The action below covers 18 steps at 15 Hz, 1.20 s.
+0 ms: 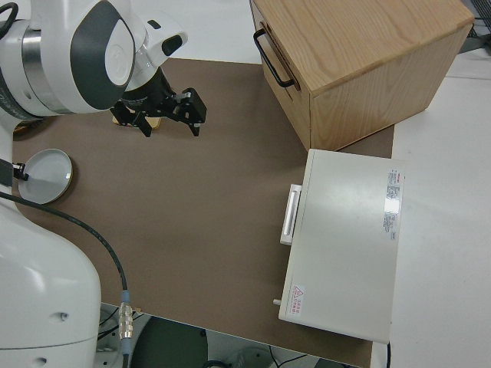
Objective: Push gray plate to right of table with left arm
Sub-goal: 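Push the gray plate with the left gripper toward the toaster oven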
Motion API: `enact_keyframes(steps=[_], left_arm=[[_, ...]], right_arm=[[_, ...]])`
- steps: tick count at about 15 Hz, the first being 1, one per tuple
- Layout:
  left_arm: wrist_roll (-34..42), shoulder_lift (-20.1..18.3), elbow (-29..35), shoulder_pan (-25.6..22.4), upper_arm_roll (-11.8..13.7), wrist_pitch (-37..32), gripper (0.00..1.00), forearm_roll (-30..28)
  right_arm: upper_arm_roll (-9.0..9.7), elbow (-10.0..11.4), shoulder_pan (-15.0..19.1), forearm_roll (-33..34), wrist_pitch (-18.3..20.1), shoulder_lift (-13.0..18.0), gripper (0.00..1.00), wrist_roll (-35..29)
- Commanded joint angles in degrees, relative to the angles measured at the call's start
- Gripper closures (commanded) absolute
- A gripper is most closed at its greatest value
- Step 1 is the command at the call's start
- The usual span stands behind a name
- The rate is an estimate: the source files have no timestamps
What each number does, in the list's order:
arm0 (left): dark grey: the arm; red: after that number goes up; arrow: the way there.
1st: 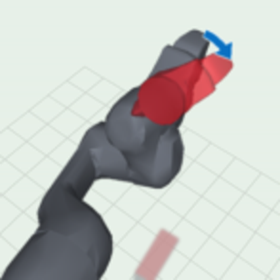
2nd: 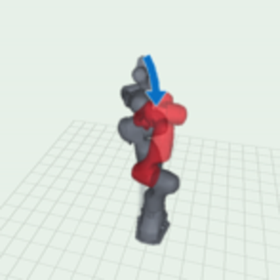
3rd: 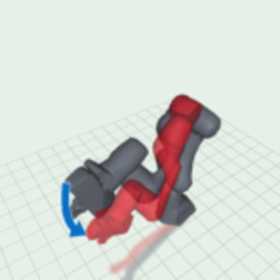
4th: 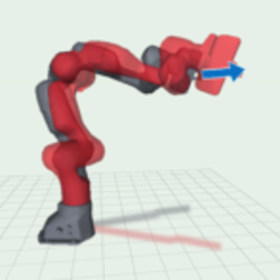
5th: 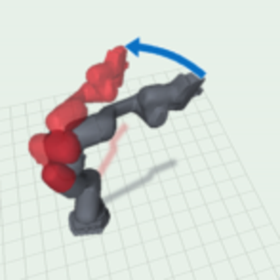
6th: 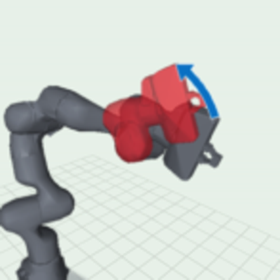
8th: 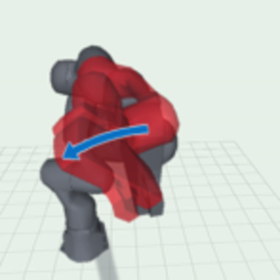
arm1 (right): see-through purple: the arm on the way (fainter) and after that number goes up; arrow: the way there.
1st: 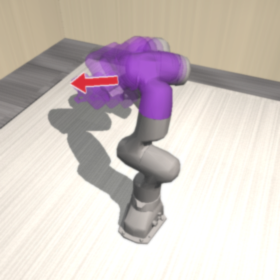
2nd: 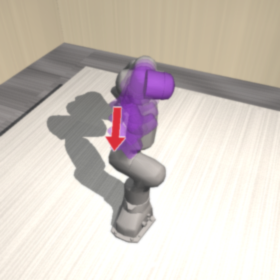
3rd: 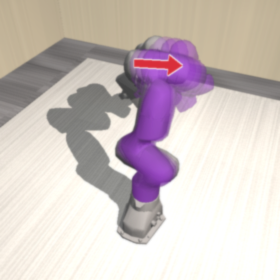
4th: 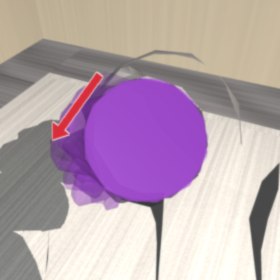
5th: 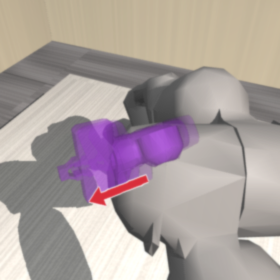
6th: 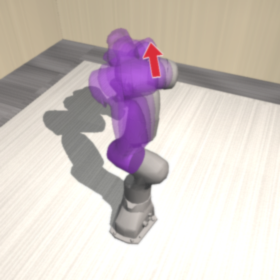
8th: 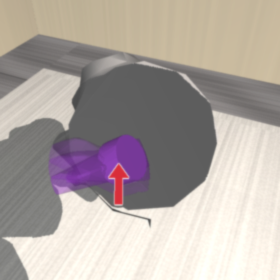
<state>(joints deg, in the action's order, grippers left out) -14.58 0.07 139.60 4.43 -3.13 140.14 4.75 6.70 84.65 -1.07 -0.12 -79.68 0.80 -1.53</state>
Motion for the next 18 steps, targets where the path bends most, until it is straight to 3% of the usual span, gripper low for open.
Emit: enact_keyframes(steps=[1,4,8,18], left_arm=[[-1.68,0.81,0.85,1.01,0.67,1.19,1.0,1.93],[-2.64,0.81,0.85,1.1,0.58,1.37,1.0,1.84],[-8.96,0.89,0.85,4.78,0.23,1.28,1.0,1.84],[-33.55,6.52,-4.33,20.51,0.05,1.28,1.0,1.84]], right_arm=[[0.86,-0.46,1.15,-0.59,0.84,0.17,0.017,-0.14],[0.77,-0.46,1.15,-0.59,0.93,0.17,0.017,-0.05],[0.86,-0.46,1.15,-0.59,0.84,0.17,0.017,-0.05],[0.77,-0.46,1.15,-0.59,0.93,0.17,0.017,-0.05]])
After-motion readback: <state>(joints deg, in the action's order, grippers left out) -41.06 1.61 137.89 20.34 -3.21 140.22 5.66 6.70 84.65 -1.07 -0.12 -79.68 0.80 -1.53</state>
